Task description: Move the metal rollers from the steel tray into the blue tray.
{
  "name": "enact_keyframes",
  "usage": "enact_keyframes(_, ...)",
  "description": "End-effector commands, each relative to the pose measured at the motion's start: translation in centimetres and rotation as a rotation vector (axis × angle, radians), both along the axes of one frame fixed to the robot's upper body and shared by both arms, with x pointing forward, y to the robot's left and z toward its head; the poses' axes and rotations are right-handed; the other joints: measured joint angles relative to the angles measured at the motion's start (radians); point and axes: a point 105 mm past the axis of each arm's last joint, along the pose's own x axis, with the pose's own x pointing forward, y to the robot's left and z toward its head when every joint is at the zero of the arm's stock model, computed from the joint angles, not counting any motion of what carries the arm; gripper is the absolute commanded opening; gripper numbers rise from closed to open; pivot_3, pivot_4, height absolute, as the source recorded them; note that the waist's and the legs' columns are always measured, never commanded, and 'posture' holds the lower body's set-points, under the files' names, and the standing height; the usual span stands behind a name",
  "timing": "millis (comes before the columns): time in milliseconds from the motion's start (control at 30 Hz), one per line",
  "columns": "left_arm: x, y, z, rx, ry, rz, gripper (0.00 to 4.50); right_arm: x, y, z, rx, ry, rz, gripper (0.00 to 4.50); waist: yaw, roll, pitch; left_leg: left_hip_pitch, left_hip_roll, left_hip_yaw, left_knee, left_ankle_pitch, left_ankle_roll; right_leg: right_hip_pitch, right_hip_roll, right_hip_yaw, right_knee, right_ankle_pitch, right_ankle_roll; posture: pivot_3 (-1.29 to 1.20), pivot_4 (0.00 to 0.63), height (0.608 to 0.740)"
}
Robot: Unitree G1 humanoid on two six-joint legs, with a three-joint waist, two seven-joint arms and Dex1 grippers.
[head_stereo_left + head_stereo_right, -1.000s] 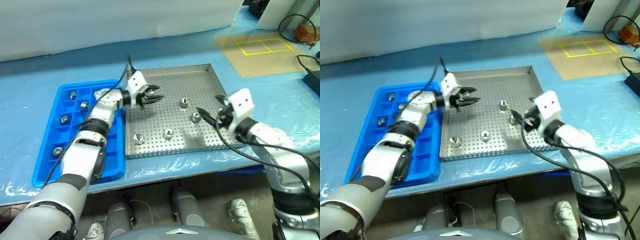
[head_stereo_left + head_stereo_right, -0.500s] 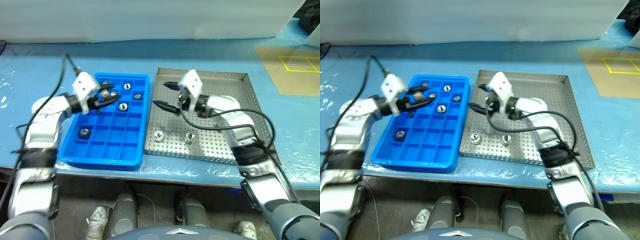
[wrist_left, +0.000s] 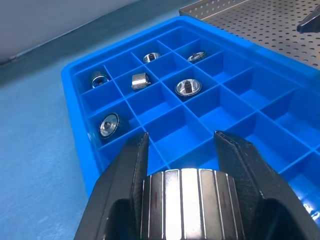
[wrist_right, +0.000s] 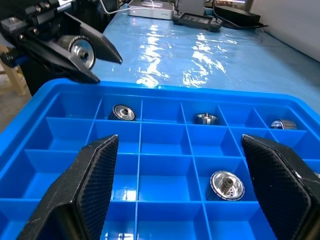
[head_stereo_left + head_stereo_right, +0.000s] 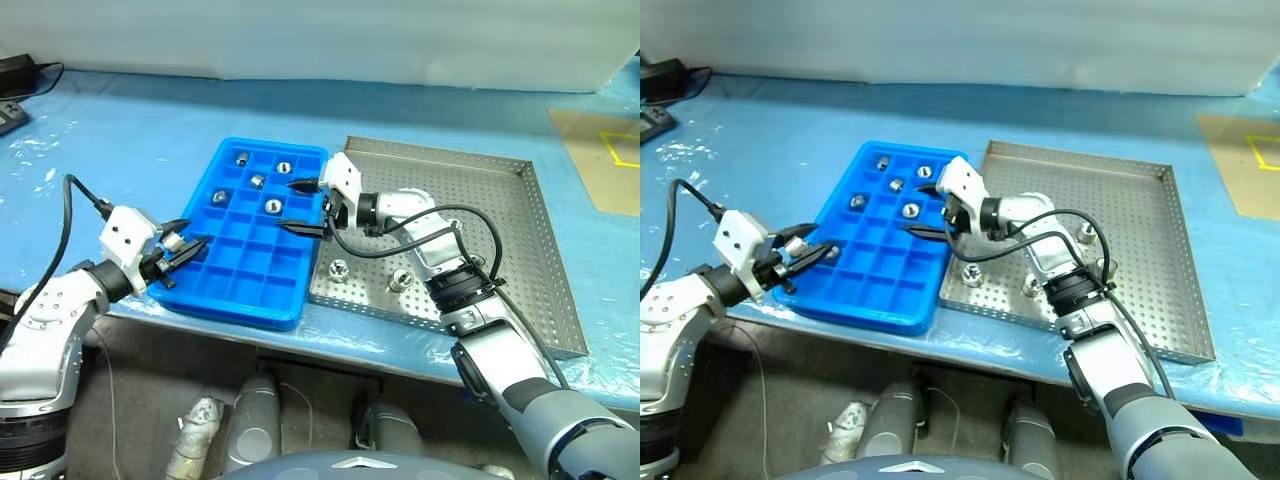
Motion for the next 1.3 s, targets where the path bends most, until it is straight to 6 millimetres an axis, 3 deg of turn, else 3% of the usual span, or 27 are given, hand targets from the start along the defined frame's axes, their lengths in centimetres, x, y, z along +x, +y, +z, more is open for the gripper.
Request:
enact_keyframes(33, 1.1, -1.5, 0.8, 0.021, -0.086, -0.012, 1.75, 0.0, -0.6, 1.2, 0.022, -0.046, -0.013, 4.07, 0.000, 0.000, 0.000, 0.000, 0.000, 0.000, 0.000, 0.000, -0.001, 0.000, 0.000, 0.000, 0.000, 0.000, 0.000, 0.28, 0.150, 0.740)
enact_keyframes(167, 4.4, -2.8, 1.6, 0.033, -0.187, 0.015, 1.75, 0.2, -2.7, 0.7, 0.012, -0.035, -0.101, 4.07, 0.003, -0.001, -0.001, 0.001, 0.002, 0.000, -0.001, 0.003, -0.005, 0.000, 0.002, 0.000, 0.001, 0.001, 0.001, 0.22, 0.150, 0.740)
enact_keyframes(267, 5.7, -2.9, 1.7, 0.042, -0.213, 0.032, 1.75, 0.1, -4.0, 0.5, 0.000, -0.028, -0.147, 4.07, -0.009, -0.001, -0.001, 0.000, 0.004, -0.001, 0.000, 0.005, -0.007, 0.000, 0.006, 0.001, 0.000, 0.001, 0.002, 0.18, 0.150, 0.740)
enact_keyframes(433, 7.3, -2.4, 0.0, 0.030, -0.175, 0.056, 1.75, 0.2, -6.0, 0.6, -0.012, -0.030, -0.226, 4.07, -0.037, -0.002, -0.001, -0.001, 0.007, 0.000, -0.001, 0.006, -0.010, -0.006, 0.014, 0.002, 0.002, 0.004, 0.006, 0.11, 0.150, 0.740)
enact_keyframes(667, 7.6, -2.3, -2.4, 0.073, -0.119, 0.036, 1.75, -0.1, -6.8, 0.3, -0.005, -0.022, -0.276, 4.07, -0.044, -0.002, -0.001, -0.001, 0.011, 0.001, -0.003, 0.008, -0.012, -0.008, 0.015, 0.002, 0.004, 0.003, 0.004, 0.09, 0.150, 0.740)
enact_keyframes(1000, 7.3, 0.1, -1.8, 0.018, -0.117, 0.107, 1.75, 0.0, -6.3, 0.1, 0.001, -0.018, -0.275, 4.07, -0.047, -0.002, -0.001, -0.001, 0.011, 0.002, -0.001, 0.008, -0.012, -0.008, 0.014, 0.002, 0.006, 0.001, 0.000, 0.11, 0.150, 0.740)
enact_keyframes(1300, 7.8, -0.7, -3.1, 0.021, -0.095, 0.111, 1.75, 0.3, -6.0, 0.1, -0.002, -0.018, -0.262, 4.07, -0.047, -0.002, -0.001, -0.001, 0.011, 0.001, 0.001, 0.008, -0.012, -0.008, 0.014, 0.003, 0.008, 0.001, 0.000, 0.13, 0.150, 0.740)
